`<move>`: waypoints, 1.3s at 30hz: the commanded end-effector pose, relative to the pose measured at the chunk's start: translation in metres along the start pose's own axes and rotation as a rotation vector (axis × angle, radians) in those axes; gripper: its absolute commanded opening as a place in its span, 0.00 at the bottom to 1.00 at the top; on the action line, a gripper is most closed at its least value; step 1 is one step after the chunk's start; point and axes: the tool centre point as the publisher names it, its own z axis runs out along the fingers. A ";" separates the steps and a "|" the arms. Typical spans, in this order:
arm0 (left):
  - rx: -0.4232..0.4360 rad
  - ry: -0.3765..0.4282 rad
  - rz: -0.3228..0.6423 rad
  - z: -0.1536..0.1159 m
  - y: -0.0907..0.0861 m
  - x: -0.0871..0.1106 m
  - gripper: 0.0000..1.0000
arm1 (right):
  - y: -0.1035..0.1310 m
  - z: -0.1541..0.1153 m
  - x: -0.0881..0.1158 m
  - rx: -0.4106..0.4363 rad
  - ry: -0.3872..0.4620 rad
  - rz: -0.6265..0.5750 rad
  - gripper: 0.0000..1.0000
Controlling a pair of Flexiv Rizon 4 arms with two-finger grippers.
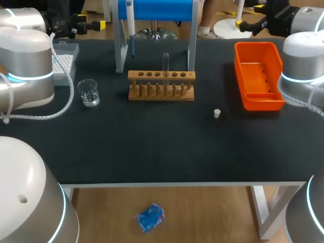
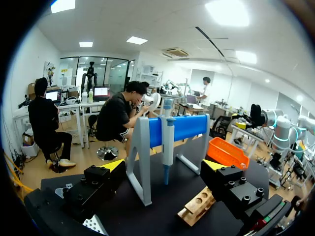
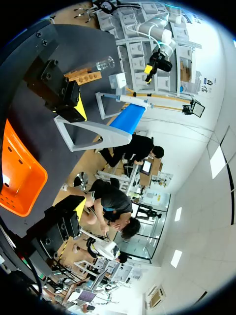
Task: Invert the test tube, pick up the pipette, mount the tip to pipette, aspirate from beaker and dispense into the tube, eject the tip, return the pipette, and cap with the stopper.
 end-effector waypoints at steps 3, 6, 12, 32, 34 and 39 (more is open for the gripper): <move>0.003 -0.003 0.000 0.000 0.001 0.001 1.00 | 0.000 0.000 0.000 -0.001 0.000 0.000 1.00; 0.003 -0.003 0.000 0.000 0.001 0.001 1.00 | 0.000 0.000 0.000 -0.001 0.000 0.000 1.00; 0.003 -0.003 0.000 0.000 0.001 0.001 1.00 | 0.000 0.000 0.000 -0.001 0.000 0.000 1.00; 0.015 0.363 0.295 -0.052 -0.007 0.075 1.00 | 0.058 -0.055 0.052 -0.223 0.249 -0.056 1.00; -0.011 0.401 0.320 -0.055 -0.003 0.080 1.00 | 0.061 -0.062 0.062 -0.226 0.312 -0.070 1.00; -0.096 0.534 0.373 -0.060 0.005 0.094 1.00 | 0.066 -0.088 0.089 -0.235 0.552 -0.146 1.00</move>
